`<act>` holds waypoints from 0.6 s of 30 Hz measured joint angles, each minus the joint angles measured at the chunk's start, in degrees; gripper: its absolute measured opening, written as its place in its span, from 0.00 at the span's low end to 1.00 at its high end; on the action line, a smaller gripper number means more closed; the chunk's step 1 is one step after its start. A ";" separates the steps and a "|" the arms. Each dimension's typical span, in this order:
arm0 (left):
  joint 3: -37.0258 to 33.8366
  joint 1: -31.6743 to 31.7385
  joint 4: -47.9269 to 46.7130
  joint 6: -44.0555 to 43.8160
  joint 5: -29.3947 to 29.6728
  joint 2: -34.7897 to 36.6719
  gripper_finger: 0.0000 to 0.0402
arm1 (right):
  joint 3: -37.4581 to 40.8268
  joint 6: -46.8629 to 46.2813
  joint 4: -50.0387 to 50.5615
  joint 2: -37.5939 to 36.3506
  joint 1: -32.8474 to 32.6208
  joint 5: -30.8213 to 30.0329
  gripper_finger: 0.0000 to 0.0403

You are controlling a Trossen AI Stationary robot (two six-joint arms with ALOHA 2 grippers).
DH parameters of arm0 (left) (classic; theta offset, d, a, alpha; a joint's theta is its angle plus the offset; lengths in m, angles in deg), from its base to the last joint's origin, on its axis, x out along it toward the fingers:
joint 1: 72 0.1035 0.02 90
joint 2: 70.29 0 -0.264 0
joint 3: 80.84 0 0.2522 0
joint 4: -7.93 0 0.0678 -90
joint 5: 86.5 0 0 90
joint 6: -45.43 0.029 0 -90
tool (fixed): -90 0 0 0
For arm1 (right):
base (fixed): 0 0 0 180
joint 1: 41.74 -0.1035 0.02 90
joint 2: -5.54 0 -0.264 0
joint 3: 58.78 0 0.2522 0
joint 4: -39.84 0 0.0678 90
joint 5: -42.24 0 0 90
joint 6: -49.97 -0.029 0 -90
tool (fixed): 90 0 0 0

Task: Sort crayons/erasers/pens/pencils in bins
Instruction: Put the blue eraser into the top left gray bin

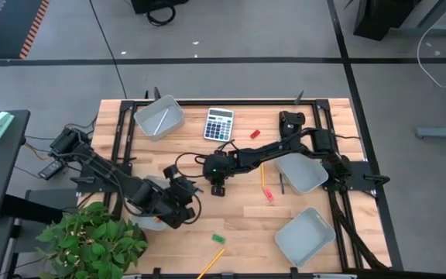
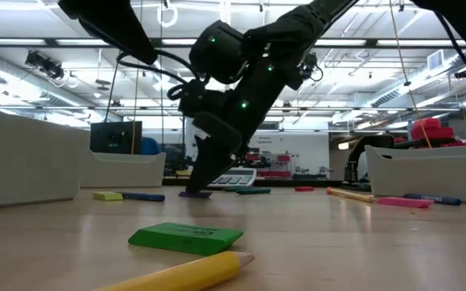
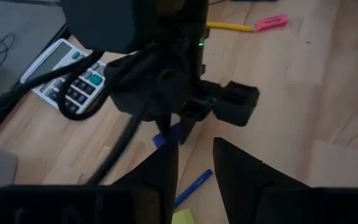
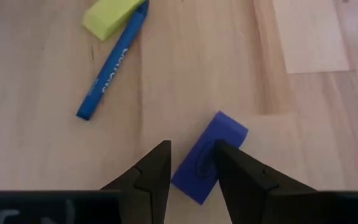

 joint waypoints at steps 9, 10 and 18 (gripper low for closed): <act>-0.02 -1.98 0.27 -3.19 0.00 -0.02 0.27 | -0.08 -0.30 2.01 0.61 1.17 0.44 0.32; -0.02 -2.19 0.23 -3.21 0.00 -0.02 0.27 | -0.08 -0.30 2.21 0.61 1.41 0.70 0.31; -0.02 -2.23 0.29 -4.49 0.00 -0.02 0.27 | 0.00 -0.24 3.19 0.09 2.65 1.62 0.27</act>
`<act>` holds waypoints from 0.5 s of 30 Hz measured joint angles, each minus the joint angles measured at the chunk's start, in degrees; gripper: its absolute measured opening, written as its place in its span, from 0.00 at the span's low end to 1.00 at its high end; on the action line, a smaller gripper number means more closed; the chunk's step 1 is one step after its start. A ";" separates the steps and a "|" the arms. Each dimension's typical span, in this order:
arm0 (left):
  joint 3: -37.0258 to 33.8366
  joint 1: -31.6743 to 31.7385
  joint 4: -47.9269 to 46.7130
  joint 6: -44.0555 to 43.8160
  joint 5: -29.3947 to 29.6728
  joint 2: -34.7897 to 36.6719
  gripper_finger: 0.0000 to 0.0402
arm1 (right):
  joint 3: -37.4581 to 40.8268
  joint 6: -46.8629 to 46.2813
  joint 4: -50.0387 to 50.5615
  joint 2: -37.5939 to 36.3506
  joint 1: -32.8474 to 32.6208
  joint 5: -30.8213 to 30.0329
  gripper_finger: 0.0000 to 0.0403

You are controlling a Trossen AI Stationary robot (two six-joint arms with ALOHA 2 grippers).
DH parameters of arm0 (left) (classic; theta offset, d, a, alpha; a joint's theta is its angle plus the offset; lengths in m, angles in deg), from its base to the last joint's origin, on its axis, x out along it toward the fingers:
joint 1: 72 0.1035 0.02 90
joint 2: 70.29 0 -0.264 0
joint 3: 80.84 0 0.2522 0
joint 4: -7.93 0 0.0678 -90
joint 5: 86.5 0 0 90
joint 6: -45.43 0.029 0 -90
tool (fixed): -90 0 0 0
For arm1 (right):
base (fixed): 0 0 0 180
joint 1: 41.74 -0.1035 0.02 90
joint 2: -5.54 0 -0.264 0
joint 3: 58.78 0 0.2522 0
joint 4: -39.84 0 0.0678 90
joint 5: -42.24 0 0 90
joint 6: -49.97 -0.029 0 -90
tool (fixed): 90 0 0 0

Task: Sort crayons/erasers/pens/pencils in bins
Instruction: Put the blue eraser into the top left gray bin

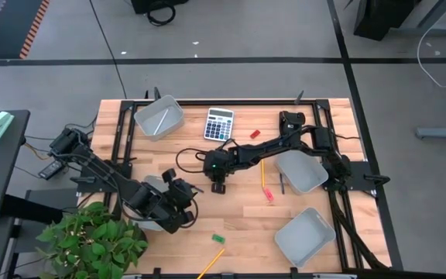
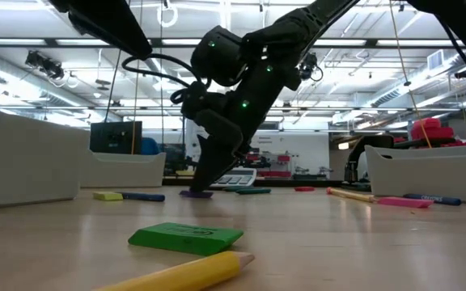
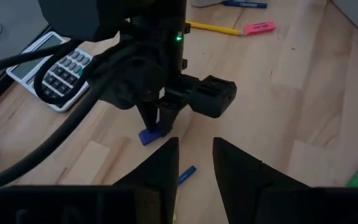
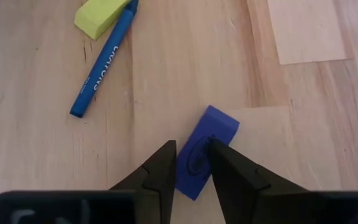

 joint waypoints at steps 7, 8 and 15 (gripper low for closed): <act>0.00 -0.56 -0.02 -0.15 0.00 0.00 0.27 | 0.13 2.31 0.67 0.04 -0.04 -0.88 0.26; 0.00 -0.62 -0.03 -0.16 -0.02 0.00 0.27 | 0.13 2.74 0.70 0.04 -0.04 -0.94 0.26; -0.02 -0.78 -0.04 -0.17 0.00 -0.01 0.27 | 0.20 4.34 0.91 0.04 -0.48 -2.03 0.32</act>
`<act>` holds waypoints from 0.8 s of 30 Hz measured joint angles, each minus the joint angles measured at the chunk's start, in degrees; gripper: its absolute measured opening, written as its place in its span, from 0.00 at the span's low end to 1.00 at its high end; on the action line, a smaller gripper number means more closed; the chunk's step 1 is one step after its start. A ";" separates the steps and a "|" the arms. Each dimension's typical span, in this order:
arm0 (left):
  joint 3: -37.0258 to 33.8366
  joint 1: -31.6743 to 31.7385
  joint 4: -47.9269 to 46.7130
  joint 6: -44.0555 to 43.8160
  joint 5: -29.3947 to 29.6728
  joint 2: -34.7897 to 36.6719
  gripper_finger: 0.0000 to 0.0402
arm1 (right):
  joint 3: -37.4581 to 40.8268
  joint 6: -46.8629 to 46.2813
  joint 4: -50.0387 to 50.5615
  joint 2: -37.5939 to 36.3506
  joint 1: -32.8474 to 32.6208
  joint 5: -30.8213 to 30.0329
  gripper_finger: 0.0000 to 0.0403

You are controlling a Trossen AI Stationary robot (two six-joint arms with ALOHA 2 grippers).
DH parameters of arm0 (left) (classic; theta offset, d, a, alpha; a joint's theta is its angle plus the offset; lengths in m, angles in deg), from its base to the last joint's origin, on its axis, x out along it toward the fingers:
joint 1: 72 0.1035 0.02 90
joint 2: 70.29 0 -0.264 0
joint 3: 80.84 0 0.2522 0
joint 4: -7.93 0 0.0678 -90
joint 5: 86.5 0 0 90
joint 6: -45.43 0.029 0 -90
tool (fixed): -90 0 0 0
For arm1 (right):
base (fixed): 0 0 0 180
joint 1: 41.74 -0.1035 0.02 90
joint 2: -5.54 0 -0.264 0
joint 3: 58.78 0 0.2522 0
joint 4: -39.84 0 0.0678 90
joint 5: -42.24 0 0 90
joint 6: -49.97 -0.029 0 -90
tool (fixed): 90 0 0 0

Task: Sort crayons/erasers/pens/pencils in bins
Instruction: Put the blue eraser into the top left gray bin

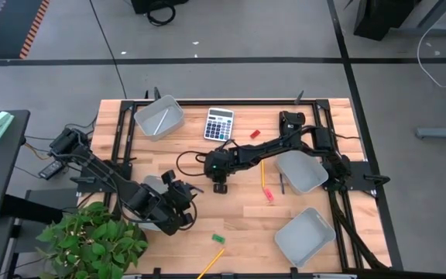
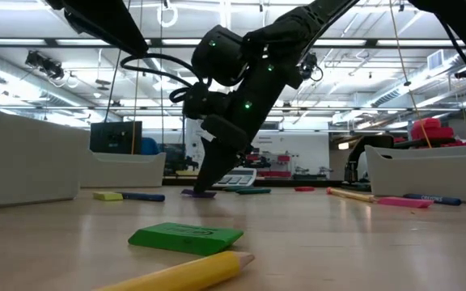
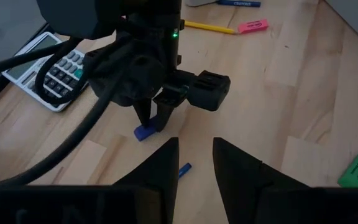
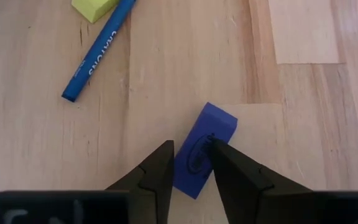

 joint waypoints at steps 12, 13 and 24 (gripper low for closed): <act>0.00 0.00 0.02 0.00 0.03 -0.02 0.27 | 0.15 -1.11 0.66 0.00 0.19 -3.89 0.46; 0.00 0.00 0.02 0.00 0.04 -0.02 0.27 | 0.15 -1.13 0.63 0.00 0.29 -3.90 0.46; 0.00 0.00 0.02 0.00 0.13 -0.04 0.27 | 0.06 0.41 0.65 0.02 0.20 -2.14 0.29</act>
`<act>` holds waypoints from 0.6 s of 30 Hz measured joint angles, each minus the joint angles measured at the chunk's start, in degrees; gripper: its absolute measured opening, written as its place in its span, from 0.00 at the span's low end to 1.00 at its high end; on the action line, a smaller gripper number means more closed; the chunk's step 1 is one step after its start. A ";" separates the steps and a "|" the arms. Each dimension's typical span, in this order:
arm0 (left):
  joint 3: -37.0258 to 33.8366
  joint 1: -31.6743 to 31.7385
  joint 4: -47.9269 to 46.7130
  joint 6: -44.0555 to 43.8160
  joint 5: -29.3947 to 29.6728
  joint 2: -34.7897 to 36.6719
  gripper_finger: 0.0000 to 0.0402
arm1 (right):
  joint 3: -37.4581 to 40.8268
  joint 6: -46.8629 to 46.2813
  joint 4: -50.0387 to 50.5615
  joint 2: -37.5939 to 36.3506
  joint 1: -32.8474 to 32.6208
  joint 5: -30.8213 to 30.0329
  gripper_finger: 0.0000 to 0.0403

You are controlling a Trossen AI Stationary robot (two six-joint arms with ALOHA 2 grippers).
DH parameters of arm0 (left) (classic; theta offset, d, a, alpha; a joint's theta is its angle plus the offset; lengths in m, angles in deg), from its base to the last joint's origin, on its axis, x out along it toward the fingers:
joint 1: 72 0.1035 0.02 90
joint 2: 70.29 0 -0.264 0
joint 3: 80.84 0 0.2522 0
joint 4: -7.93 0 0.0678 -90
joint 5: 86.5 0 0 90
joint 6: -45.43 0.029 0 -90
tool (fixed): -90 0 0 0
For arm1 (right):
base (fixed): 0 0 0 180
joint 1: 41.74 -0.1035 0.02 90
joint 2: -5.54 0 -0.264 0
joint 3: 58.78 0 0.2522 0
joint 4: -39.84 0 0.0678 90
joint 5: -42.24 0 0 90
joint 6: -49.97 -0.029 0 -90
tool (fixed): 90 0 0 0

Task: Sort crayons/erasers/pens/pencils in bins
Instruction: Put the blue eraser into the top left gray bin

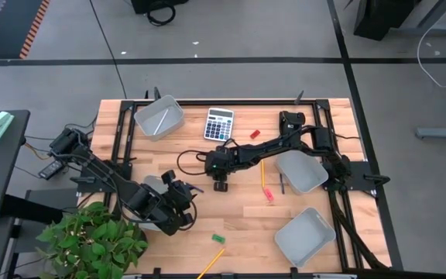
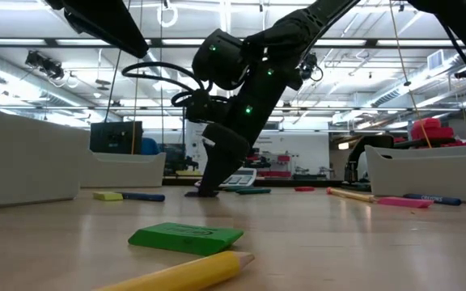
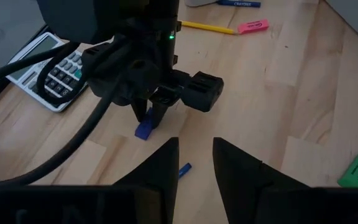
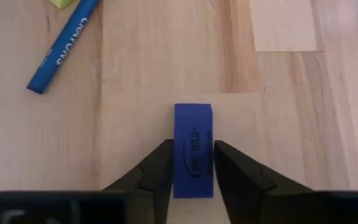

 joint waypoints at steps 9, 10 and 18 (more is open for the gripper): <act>0.00 0.00 -0.06 0.02 0.04 0.00 0.27 | 0.60 2.55 6.68 -4.69 -0.31 0.58 0.14; -0.02 0.00 -0.17 0.02 0.05 0.00 0.27 | 0.61 2.78 7.56 -6.01 -0.29 0.58 0.15; -0.02 0.00 -0.30 0.02 0.48 0.00 0.27 | 0.37 0.68 24.69 -19.98 0.24 0.16 0.13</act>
